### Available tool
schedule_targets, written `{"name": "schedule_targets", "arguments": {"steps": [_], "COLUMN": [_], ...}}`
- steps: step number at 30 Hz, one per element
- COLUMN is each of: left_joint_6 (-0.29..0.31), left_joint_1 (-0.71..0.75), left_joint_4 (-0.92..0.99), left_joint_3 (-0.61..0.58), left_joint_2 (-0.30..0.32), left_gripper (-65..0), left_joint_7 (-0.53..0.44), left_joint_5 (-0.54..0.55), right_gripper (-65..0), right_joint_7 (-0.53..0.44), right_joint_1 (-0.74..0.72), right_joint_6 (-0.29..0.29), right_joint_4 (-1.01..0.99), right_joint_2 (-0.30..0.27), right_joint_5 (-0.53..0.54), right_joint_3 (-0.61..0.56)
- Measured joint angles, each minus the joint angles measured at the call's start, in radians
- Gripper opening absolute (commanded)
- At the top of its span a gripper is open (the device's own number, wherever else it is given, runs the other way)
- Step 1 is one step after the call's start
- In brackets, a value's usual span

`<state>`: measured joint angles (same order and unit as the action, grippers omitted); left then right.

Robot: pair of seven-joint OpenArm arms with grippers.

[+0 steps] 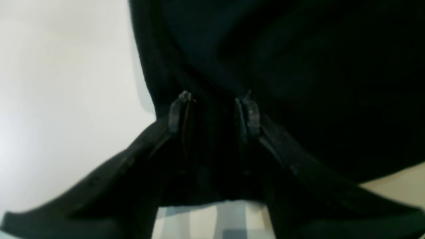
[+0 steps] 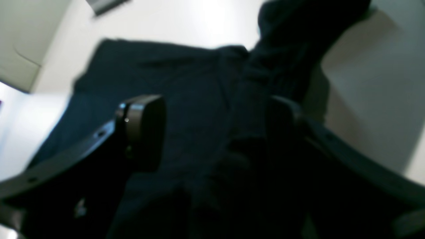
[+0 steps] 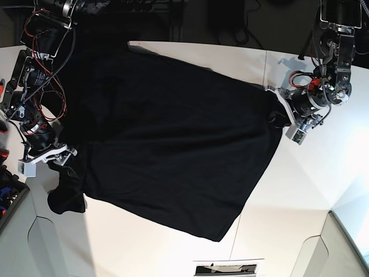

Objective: Layout the t-shirt on the table in an organized manner, then fold the t-shirt properly
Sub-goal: 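Drag the shirt with both grippers, rotating it across the table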

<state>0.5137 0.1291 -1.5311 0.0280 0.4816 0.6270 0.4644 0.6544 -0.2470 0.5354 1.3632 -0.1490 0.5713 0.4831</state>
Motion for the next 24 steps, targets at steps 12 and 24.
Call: {"name": "schedule_targets", "arguments": {"steps": [12,24], "left_joint_6": [0.053,-0.031], "left_joint_1": [-0.137,-0.156], "left_joint_4": [0.293,0.425], "left_joint_3": [-0.037,-0.029], "left_joint_2": [0.009,0.151], "left_gripper": [-41.4,-41.4], "left_joint_7": [-0.144,-0.186], "left_joint_5": [0.036,0.018], "right_gripper": [-48.4,-40.9], "right_joint_7": [-0.031,-0.033], "right_joint_1": [-0.001,-0.002], "right_joint_6": [-0.005,-0.012], "right_joint_4": [0.0,0.0], "right_joint_2": [0.035,0.007], "right_joint_5": [-0.142,-0.143], "right_joint_3": [0.0,0.007]}}
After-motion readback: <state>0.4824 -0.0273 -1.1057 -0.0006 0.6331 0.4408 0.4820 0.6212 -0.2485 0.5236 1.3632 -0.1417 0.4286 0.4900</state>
